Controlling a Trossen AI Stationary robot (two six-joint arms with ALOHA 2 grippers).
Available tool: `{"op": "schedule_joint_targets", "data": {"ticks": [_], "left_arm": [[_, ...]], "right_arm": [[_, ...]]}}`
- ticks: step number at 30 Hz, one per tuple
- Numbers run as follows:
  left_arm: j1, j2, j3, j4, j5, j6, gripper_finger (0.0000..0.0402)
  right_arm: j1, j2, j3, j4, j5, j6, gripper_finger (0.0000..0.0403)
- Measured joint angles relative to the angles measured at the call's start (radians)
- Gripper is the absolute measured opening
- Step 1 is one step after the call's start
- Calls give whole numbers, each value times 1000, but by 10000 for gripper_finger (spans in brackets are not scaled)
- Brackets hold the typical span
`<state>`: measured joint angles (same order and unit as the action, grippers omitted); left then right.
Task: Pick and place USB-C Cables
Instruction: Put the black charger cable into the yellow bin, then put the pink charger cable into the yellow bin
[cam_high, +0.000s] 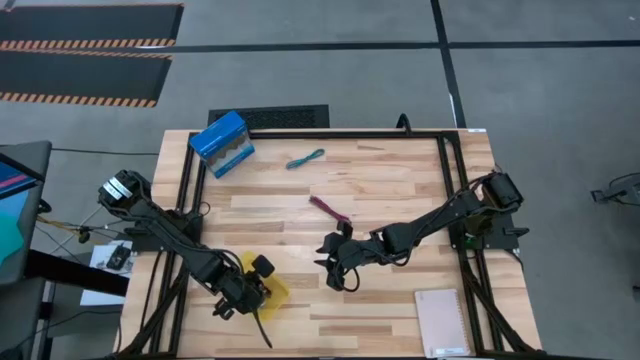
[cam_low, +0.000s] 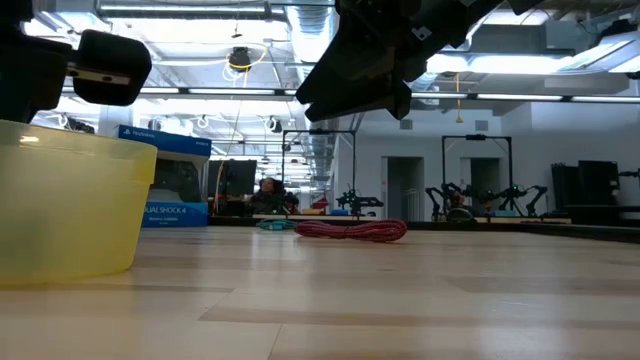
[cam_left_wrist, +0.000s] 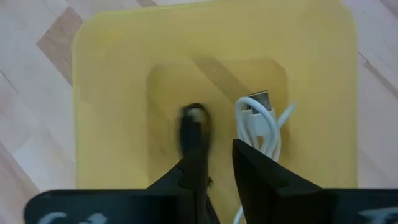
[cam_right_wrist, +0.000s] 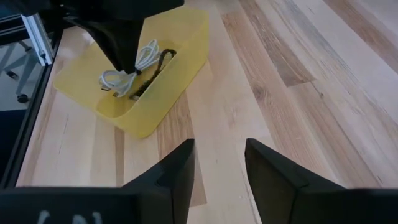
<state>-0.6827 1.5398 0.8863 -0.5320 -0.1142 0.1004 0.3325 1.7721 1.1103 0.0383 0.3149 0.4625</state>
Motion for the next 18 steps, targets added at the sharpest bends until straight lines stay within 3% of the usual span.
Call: {"op": "schedule_joint_targets", "data": {"ticks": [9,18], "left_arm": [[0,-10,0,-30,-3,-8,126],[11,-94,110,-249,-97,-58,166]], "right_arm": [[-10,0,0,0,-1,0,206],[-77,0,0,-12,-1,-85,214]]}}
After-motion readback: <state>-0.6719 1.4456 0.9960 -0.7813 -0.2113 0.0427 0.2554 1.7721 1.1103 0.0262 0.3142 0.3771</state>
